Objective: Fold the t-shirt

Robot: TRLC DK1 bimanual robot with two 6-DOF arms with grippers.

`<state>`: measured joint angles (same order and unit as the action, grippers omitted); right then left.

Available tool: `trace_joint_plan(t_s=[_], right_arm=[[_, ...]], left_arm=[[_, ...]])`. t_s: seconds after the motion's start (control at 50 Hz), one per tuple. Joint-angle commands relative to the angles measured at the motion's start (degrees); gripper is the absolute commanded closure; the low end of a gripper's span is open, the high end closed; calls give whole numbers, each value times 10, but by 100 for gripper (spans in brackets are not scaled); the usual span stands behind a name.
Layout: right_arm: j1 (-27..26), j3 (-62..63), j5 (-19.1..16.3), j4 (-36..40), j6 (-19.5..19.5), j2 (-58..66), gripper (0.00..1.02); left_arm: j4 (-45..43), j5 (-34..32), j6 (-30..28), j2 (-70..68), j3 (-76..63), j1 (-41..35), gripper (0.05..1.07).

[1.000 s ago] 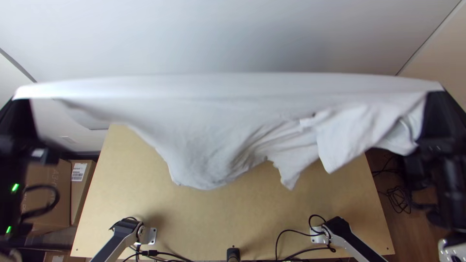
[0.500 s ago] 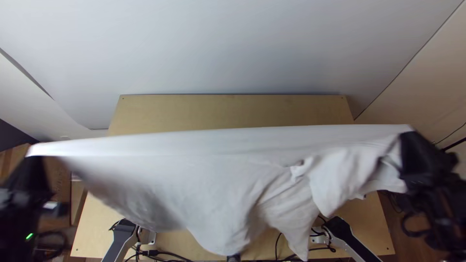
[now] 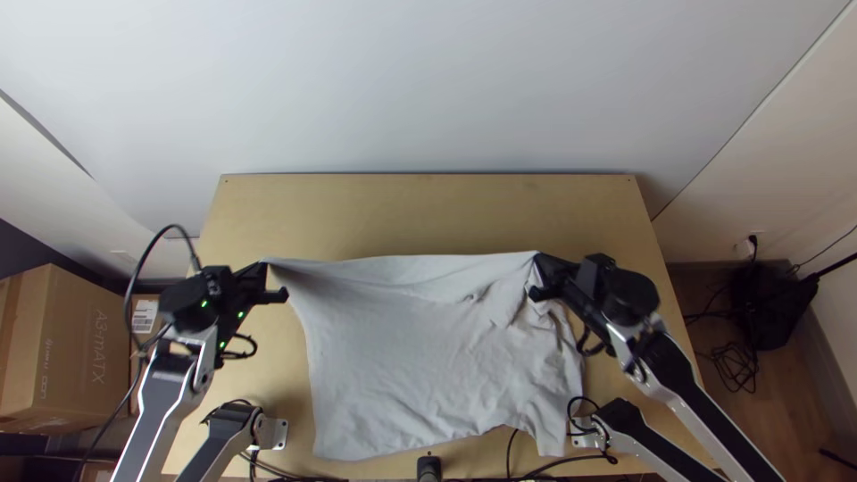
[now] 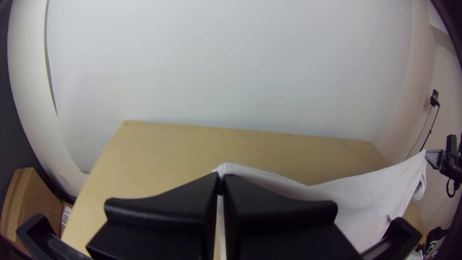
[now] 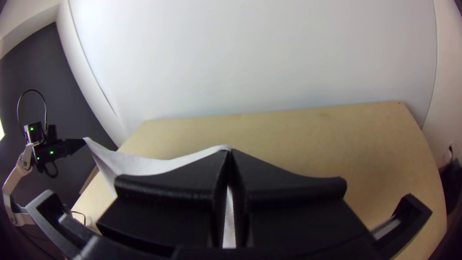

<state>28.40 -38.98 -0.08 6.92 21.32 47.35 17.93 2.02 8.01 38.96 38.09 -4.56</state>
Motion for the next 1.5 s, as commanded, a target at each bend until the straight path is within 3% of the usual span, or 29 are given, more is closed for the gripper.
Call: trace_joint_plan(t_s=[0.0, 0.3, 0.72, 0.76, 0.78, 0.82, 0.86, 0.88, 0.94, 0.98, 1.1, 1.18, 1.34, 1.48], right_arm=[[-19, -7, -5, -74, 33, 92, 100], [-45, -157, -7, -137, 49, 381, 100], [-87, -385, -8, -133, 47, 636, 100], [-91, -405, -8, -124, 48, 649, 94], [-92, -414, -8, -118, 48, 654, 84], [-95, -426, -8, -112, 48, 660, 57], [-100, -443, -9, -99, 52, 668, 13], [-104, -455, -12, -84, 57, 673, 2], [-112, -492, -13, -50, 59, 682, 3], [-119, -501, -13, -46, 63, 682, 3], [-143, -514, -12, -45, 79, 656, 3], [-155, -515, -14, -15, 83, 620, 3], [-187, -551, -27, 194, 89, 552, 3], [-236, -535, -77, 320, 89, 491, 3]], left_arm=[[-77, -15, 17, 87, -11, 24, 105], [-208, -40, 41, 360, 68, 61, 105], [-237, -40, 58, 611, 257, 75, 105], [-238, -39, 66, 626, 276, 75, 105], [-236, -39, 69, 633, 284, 75, 101], [-235, -39, 70, 644, 298, 74, 79], [-224, -39, 70, 657, 317, 72, 53], [-210, -39, 70, 664, 329, 72, 45], [-185, -36, 82, 678, 365, 74, 18], [-185, -36, 86, 679, 375, 76, 11], [-180, -35, 119, 666, 402, 85, 10], [-126, -38, 126, 654, 433, 90, 10], [-16, -40, 123, 580, 447, 82, 10], [99, -69, 100, 511, 432, 61, 10]])
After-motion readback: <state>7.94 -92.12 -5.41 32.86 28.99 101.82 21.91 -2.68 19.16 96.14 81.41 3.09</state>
